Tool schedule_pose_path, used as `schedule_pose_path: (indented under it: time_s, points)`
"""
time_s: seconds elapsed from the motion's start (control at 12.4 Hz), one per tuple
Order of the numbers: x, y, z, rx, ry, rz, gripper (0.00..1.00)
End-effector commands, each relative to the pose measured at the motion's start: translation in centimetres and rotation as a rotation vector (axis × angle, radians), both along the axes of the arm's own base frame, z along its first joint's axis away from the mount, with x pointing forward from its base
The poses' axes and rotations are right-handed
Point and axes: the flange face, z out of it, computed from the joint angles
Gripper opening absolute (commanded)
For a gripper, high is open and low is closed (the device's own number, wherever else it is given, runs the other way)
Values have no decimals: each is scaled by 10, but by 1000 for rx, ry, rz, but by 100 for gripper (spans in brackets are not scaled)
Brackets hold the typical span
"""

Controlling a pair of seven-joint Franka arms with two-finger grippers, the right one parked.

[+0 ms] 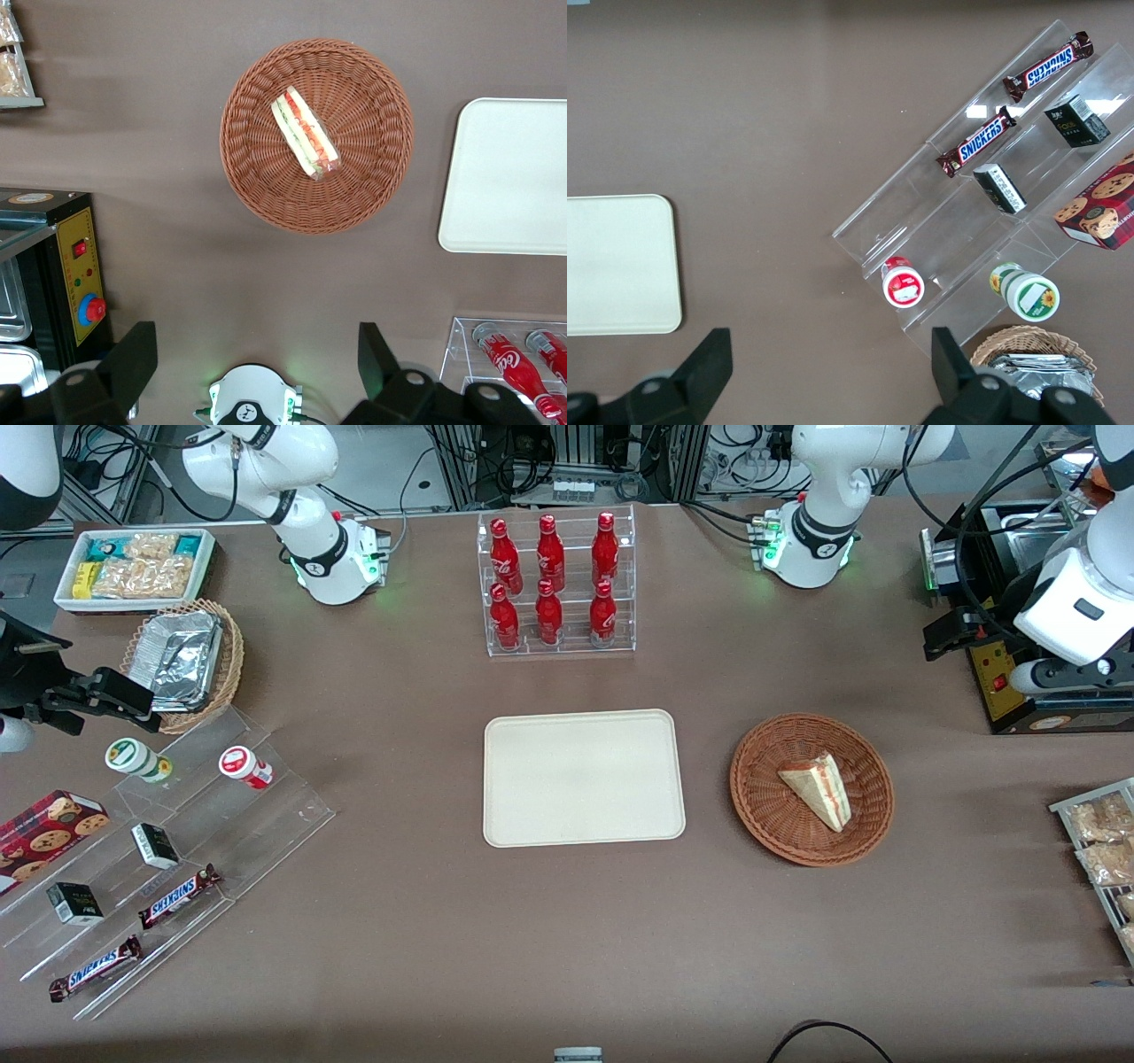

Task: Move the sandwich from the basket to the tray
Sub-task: 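Move the left gripper over the sandwich in the wicker basket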

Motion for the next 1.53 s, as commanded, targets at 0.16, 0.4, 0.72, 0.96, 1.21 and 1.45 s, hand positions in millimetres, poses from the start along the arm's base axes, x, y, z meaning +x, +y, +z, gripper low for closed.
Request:
schedule_pose_path:
  time_s: [0.16, 0.4, 0.72, 0.96, 1.21, 1.45]
  points:
    - [4, 0, -21, 30, 43, 4, 100]
    - [12, -5, -62, 34, 46, -10, 100]
    - [7, -6, -129, 38, 58, -19, 100]
    - [-8, -7, -186, 34, 20, -28, 100]
    - [-19, -12, -228, 28, -24, -35, 100]
    - [-23, -33, -261, 30, -110, 73, 100]
